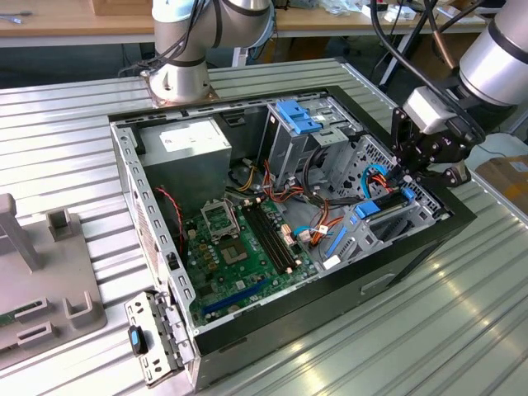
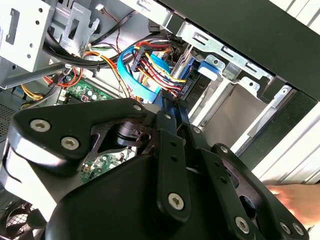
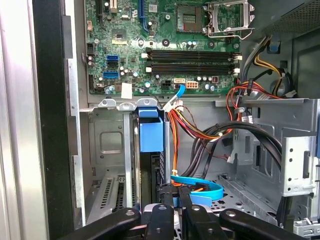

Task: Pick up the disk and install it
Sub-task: 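Insert the second disk wire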

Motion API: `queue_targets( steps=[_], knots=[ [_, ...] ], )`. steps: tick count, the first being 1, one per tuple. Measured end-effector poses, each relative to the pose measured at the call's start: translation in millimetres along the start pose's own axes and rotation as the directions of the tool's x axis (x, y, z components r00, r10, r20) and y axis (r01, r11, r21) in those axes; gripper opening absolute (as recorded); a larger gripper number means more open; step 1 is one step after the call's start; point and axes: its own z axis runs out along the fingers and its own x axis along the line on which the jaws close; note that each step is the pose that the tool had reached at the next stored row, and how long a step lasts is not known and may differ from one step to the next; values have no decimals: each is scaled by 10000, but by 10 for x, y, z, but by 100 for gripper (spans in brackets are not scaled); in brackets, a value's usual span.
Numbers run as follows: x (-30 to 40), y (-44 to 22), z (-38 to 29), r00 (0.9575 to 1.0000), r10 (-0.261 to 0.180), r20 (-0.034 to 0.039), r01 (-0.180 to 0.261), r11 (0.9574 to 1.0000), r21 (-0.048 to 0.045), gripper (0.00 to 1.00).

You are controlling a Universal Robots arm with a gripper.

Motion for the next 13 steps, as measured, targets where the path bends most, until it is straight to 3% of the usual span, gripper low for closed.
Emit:
queue_targets(
  steps=[2,6,13],
  knots=[
    [21,35,-4,10000,-24,2,24,10000,11,16],
    [116,39,-6,10000,-80,5,80,10000,39,16],
    [136,85,43,9998,-208,13,208,9998,28,16]
  ],
)
